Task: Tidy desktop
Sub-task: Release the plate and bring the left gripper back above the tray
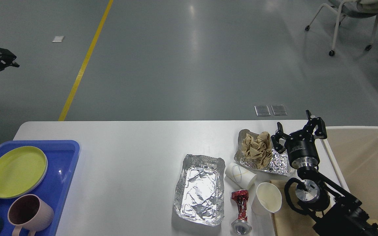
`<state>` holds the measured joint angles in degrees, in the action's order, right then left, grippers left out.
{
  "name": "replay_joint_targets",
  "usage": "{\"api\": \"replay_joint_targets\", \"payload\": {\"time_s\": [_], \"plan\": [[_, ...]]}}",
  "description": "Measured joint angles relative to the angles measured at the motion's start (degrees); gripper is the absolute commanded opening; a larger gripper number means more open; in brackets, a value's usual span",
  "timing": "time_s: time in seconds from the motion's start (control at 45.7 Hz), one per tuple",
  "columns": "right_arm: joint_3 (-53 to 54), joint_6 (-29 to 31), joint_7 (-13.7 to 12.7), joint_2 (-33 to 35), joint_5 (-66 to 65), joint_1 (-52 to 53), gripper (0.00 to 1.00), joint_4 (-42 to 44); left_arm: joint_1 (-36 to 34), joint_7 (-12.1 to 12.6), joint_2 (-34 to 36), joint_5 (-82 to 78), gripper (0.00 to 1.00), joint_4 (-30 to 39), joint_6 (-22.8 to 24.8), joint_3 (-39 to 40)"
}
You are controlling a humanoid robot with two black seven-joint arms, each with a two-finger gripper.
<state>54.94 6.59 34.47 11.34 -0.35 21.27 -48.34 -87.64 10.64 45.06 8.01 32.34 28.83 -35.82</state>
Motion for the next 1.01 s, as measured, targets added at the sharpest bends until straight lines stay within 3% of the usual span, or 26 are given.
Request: {"api": "replay_joint_targets", "payload": {"time_s": [0.219,0.438,0.547,0.744,0.831,1.006], "plan": [[0.0,0.0,0.0,0.0,0.0,0.0,1.0,0.0,11.12,-1.46,1.63,0.1,0.96,0.32,0.79,28.37],[0.0,0.0,0.0,0.0,0.0,0.0,1.0,-0.07,27.06,-7.87,-2.68,0.31,0.96,0.38,3.76,58.34],[0.0,0.0,0.0,0.0,0.0,0.0,1.0,-0.1,33.05,-8.88,-7.46,0.38,0.96,0.0,3.18,69.55],[-0.01,0.0,0.0,0.0,0.0,0.0,1.0,-0.1,42.0,-9.32,-18.7,0.29,0.96,-0.43,-4.11,89.47],[-0.01,0.0,0.0,0.0,0.0,0.0,1.0,-0.1,46.01,-9.65,-23.5,-0.99,0.96,-0.44,-4.8,95.58],[0.0,0.0,-0.01,0.0,0.0,0.0,1.0,-0.1,51.51,-12.69,-33.32,-5.0,0.96,-0.52,-4.99,106.7]]}}
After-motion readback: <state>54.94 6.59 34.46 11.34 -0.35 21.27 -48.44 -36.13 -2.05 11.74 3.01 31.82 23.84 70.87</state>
